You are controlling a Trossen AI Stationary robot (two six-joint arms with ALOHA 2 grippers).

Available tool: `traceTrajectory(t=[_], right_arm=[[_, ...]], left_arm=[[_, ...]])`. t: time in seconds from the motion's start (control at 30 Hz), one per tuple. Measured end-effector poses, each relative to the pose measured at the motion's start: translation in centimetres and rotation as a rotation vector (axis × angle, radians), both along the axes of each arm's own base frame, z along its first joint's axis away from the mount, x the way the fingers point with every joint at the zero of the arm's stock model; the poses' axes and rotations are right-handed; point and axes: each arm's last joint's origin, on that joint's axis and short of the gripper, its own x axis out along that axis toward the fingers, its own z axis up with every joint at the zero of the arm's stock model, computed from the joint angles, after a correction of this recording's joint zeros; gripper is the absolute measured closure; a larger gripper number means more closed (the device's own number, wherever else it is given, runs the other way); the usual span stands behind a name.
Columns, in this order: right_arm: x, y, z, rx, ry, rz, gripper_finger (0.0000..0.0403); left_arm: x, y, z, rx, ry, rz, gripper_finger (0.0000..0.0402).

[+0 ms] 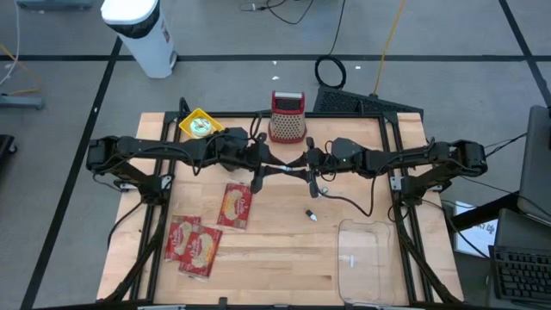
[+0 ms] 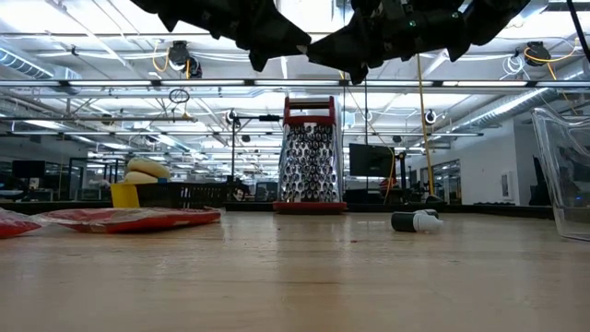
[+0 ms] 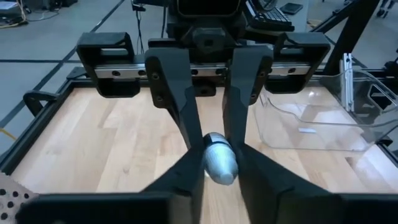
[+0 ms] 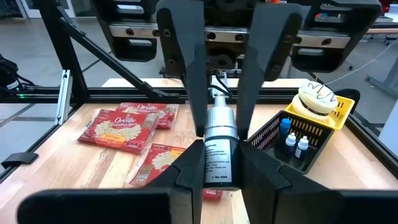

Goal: Pick & Place Food Item
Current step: Put the top green food coloring bottle into the black bin

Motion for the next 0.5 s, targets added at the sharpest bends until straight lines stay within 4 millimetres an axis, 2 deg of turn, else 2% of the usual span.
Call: traceTrajectory(t=[0.1, 0.23, 0.5], right_arm=[[-0.01, -0.01, -0.04, 0.003, 0.002, -0.004, 0.0336], [0.0, -0.02, 0.02, 0.002, -0.004, -0.004, 0.0334], [-0.16, -0.03, -0.34, -0.004, 0.045, -0.004, 0.0273]], left_arm=[[-0.02, 0.02, 0.01, 0.001, 0.001, 0.003, 0.0354], [-0.03, 0.12, 0.01, 0.0, 0.001, 0.006, 0.0356], [-0.4, 0.43, 0.11, -0.007, 0.02, 0.048, 0.0356]])
